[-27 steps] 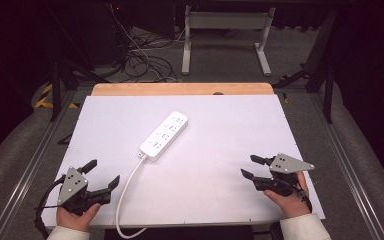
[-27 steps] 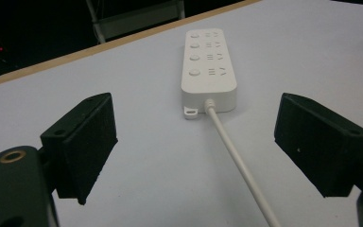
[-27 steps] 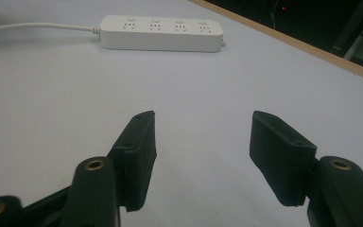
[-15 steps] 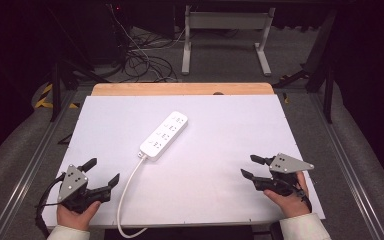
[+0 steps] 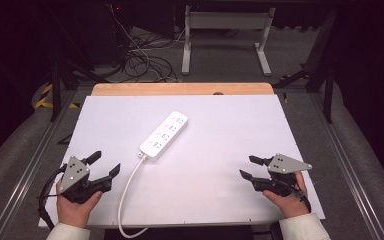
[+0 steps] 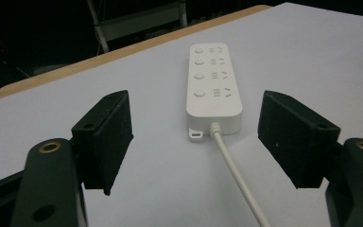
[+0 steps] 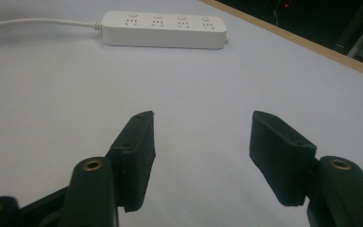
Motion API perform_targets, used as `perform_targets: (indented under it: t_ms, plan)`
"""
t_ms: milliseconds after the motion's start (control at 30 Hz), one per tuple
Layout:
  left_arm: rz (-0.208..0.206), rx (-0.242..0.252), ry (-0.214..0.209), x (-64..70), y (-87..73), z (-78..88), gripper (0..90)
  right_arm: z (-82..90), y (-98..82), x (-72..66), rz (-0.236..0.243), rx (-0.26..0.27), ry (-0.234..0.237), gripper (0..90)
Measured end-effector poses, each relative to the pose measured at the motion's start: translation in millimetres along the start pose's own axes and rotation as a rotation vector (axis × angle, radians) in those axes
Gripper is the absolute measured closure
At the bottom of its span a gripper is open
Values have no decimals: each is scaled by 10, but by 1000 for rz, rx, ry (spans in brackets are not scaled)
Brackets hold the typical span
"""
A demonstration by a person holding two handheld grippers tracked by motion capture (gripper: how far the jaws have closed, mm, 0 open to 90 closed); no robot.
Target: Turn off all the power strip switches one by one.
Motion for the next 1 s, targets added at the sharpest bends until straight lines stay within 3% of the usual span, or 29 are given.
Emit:
perform_targets:
  t_ms: [67,133,367,433,1000]
  plan:
    - [29,-38,-24,-10,48,-50,327,-2,0,-2,-1,0,1,420]
    - [39,-45,-48,-11,100,-116,333,-4,-1,-3,1,0,1,420]
    - [18,-73,-116,47,219,-368,381,-2,-1,-3,1,0,2,419]
    - [-13,-104,-147,82,259,-501,404,1,1,-2,-2,1,3,419]
    - [-25,-150,-193,180,401,-993,415,-2,-5,-4,1,1,11,416]
Point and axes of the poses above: each handheld gripper's, and its own axes: z roughly backward along the jaws, y roughly out of its top, x roughly to its right, the point moved 2 cm from there along -z, roughly forward along the jaws, and after that the axes turned 13 degrees about x, right-handed, at the moved point
